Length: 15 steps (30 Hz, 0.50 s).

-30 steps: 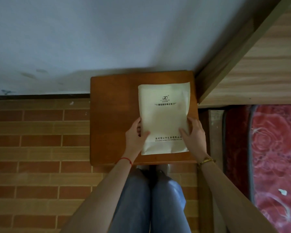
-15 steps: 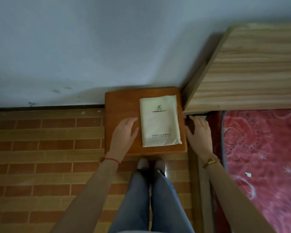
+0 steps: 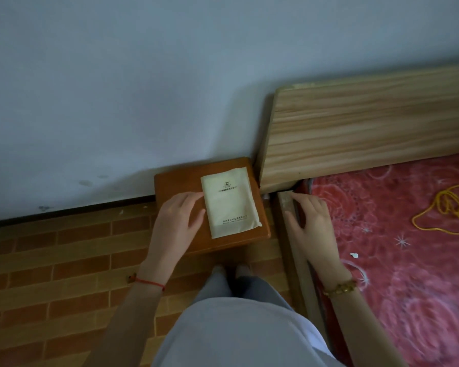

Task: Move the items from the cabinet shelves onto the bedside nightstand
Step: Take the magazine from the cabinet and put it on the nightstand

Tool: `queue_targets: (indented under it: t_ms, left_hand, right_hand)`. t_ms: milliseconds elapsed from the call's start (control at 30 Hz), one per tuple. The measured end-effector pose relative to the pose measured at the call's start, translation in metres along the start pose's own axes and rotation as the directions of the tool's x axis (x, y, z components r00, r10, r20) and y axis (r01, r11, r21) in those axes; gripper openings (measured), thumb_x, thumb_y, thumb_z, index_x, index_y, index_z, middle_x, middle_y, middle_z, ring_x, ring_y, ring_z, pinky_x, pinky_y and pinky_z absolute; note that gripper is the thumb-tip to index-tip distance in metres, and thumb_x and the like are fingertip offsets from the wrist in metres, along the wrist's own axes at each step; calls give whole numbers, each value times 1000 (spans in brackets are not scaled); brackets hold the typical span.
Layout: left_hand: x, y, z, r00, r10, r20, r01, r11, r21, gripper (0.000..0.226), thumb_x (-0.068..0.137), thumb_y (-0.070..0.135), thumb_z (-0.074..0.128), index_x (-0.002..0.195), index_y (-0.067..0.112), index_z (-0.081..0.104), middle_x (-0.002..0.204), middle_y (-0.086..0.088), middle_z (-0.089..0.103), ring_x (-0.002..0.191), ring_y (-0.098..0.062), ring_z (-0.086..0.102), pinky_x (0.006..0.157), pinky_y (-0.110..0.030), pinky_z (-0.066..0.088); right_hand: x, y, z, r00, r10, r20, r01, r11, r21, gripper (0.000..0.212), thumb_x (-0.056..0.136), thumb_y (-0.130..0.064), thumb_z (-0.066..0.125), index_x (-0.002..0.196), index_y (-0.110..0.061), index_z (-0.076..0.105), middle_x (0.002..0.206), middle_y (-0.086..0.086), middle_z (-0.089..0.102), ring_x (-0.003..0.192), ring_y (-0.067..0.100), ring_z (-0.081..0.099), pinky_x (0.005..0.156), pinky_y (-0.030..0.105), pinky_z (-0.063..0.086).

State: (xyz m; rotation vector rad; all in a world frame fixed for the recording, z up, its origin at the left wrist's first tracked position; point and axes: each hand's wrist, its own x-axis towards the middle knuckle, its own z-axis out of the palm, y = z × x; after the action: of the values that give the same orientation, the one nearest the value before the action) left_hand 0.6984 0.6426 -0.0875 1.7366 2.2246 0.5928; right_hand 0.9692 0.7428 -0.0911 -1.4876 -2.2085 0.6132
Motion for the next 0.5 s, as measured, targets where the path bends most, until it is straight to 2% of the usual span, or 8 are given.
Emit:
queue_targets:
  t_ms: [167,367,500]
  left_hand:
    - [6,17,-12,995,100,6,-99,994,-38,39,91,24,64,129,13,61,123,-5,65,115,-21,62,99,-37,52]
    - [25,19,-23,957,275,89,-271,961,-58,39,94,27,62,132,16,59,126,-2,64,117,-17,60,97,-23,42]
    - [39,12,-35,890,426,163,-417,905,-84,39,96,29,61,133,17,59,125,-1,65,114,-15,60,92,-16,38]
  right_hand:
    - [-20,-6,-22,998,23,-63,-26,999,-42,37,89,-11,66,125,-9,60,119,7,61,115,22,50,101,28,36]
    - [-57,-20,-31,968,169,-183,-185,980,-70,37,92,-24,60,127,-12,59,122,4,60,118,22,49,104,36,39]
    - [-92,-52,-16,901,304,-309,-335,941,-53,36,92,-24,61,126,-14,58,121,3,60,118,20,47,102,29,36]
